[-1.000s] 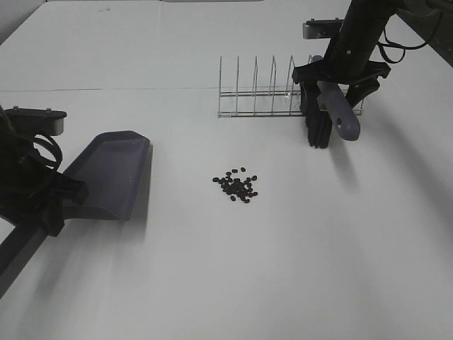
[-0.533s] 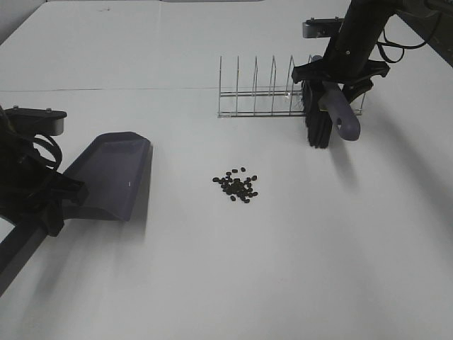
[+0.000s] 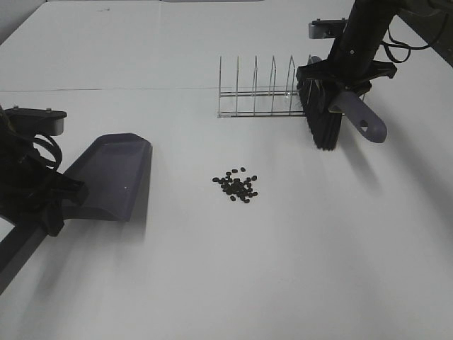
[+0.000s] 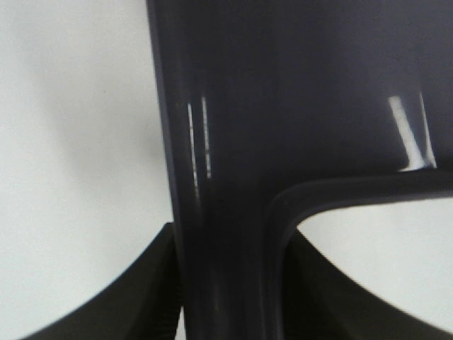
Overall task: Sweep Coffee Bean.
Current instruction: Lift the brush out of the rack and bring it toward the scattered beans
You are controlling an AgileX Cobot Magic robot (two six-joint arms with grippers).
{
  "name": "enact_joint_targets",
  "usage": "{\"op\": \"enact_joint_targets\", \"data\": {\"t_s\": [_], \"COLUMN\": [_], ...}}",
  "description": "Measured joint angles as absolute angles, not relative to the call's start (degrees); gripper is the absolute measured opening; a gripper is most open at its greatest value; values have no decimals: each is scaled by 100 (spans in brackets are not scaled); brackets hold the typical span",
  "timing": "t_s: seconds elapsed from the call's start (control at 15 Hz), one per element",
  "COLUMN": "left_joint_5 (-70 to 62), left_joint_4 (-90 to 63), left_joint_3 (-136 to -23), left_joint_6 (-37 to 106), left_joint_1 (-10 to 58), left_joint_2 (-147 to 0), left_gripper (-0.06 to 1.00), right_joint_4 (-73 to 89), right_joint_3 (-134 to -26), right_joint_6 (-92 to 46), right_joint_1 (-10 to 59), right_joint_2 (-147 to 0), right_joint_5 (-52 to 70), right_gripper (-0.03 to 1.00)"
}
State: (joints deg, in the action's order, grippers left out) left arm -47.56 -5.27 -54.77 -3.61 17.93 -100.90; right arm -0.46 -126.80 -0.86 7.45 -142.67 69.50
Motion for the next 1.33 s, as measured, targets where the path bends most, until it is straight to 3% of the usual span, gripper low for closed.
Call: {"op": "enact_joint_targets", "data": {"t_s": [0.33, 0.53, 0.8, 1.33], "left_joint_5": [-4681, -4687, -3930, -3277], "left_joint_4": [-544, -539, -550, -590], "left_joint_3": [-5477, -5363, -4343, -4561], "left_joint_6": [-367, -590, -716, -922], "left_joint_1": [1793, 1793, 1845, 2905], "left_joint_2": [-9895, -9385, -9196, -10032], "left_gripper": [33, 33, 33, 33], "right_joint_4": [269, 367, 361, -613], "right_joint_3": [-12611, -11608, -10330, -7666], "right_joint_6": [218, 206, 160, 705], "right_joint_1": [745, 756, 762, 762], "right_joint_2": [-14032, -12914, -11643, -9505], "right_joint_5": [7007, 7030, 7047, 6761], "right_gripper": [29, 28, 28, 27]}}
